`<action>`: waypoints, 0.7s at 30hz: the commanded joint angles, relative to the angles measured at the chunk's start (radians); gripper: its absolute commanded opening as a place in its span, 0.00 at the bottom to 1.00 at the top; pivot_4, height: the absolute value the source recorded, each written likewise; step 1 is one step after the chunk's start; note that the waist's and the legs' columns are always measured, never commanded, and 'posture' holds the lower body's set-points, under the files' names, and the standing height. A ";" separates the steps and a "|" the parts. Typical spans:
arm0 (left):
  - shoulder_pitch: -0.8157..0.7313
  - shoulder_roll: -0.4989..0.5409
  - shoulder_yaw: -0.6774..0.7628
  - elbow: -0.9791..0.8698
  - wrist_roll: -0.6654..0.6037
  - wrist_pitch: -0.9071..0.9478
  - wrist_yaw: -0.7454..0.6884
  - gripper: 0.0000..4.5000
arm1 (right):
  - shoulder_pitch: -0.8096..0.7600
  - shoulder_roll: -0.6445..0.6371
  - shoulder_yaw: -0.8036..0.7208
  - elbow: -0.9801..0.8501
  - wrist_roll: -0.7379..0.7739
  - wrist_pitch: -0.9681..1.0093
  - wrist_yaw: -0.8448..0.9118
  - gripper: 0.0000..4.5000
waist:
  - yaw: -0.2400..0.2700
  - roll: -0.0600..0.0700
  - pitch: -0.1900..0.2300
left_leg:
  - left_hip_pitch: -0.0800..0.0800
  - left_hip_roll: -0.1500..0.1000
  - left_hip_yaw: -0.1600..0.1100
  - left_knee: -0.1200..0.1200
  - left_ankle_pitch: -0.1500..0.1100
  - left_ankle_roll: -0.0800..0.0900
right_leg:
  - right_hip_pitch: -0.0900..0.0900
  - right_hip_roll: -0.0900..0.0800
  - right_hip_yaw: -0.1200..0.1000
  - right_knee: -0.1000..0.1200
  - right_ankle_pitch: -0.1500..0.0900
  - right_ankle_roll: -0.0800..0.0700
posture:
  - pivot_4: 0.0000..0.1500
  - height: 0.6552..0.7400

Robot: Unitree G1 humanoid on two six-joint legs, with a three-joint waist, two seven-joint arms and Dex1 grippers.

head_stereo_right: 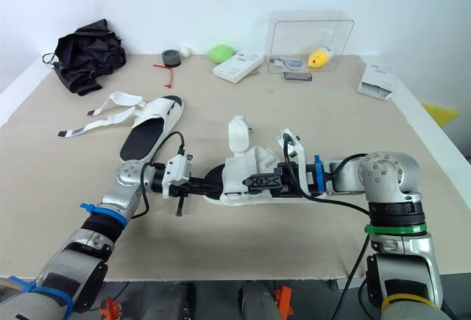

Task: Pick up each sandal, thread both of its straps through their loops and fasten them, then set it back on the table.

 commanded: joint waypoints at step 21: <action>0.026 0.018 -0.028 0.056 0.044 0.024 0.003 0.00 | -0.085 -0.145 0.059 -0.046 -0.098 -0.195 0.366 0.77 | 0.000 0.000 0.000 | 0.001 0.000 0.000 0.000 0.000 0.000 | 0.000 0.001 0.000 0.000 0.000 -0.001 | 1.00 1.00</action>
